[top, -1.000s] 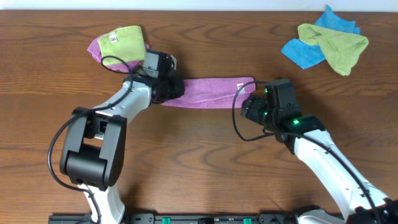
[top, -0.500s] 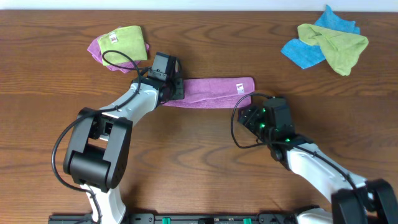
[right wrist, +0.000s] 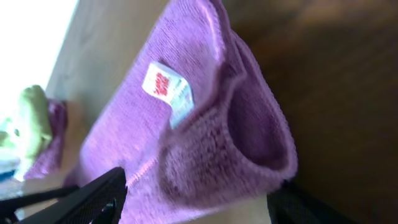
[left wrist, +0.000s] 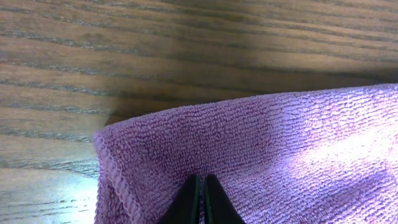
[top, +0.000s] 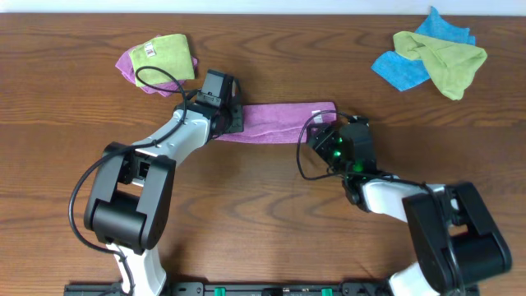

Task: Fold the cloth
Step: 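Hold the left end and move the right gripper's end toward the left gripper, then fold the right end over onto the left end, forming a small square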

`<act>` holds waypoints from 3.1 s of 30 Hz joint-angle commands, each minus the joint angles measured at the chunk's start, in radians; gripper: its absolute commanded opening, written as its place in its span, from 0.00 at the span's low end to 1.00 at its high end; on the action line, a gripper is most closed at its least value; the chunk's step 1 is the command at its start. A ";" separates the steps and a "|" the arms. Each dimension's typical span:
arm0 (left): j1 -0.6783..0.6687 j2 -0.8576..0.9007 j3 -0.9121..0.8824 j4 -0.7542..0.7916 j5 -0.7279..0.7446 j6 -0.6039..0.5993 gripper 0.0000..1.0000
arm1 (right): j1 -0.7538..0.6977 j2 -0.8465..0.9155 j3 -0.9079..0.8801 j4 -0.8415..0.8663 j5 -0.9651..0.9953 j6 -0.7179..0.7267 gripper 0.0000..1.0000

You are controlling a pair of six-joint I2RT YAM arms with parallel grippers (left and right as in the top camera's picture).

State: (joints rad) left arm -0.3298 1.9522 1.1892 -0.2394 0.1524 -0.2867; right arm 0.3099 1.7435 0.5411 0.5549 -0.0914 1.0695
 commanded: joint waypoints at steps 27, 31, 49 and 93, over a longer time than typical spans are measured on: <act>-0.003 0.008 0.019 -0.045 -0.014 0.018 0.06 | 0.005 0.265 0.034 0.206 0.161 -0.268 0.01; -0.003 0.008 0.019 -0.048 -0.014 0.018 0.06 | 0.005 0.255 0.036 0.296 0.115 -0.411 0.01; -0.003 0.008 0.019 -0.048 -0.002 0.021 0.06 | 0.070 -0.018 0.172 -0.043 0.065 -0.935 0.01; 0.080 -0.219 0.055 -0.157 -0.037 0.034 0.06 | 0.322 -0.012 0.362 -0.136 0.057 -0.993 0.01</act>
State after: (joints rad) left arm -0.2672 1.7557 1.2243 -0.3813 0.1421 -0.2790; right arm 0.6151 1.7412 0.8726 0.4240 -0.0269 0.0937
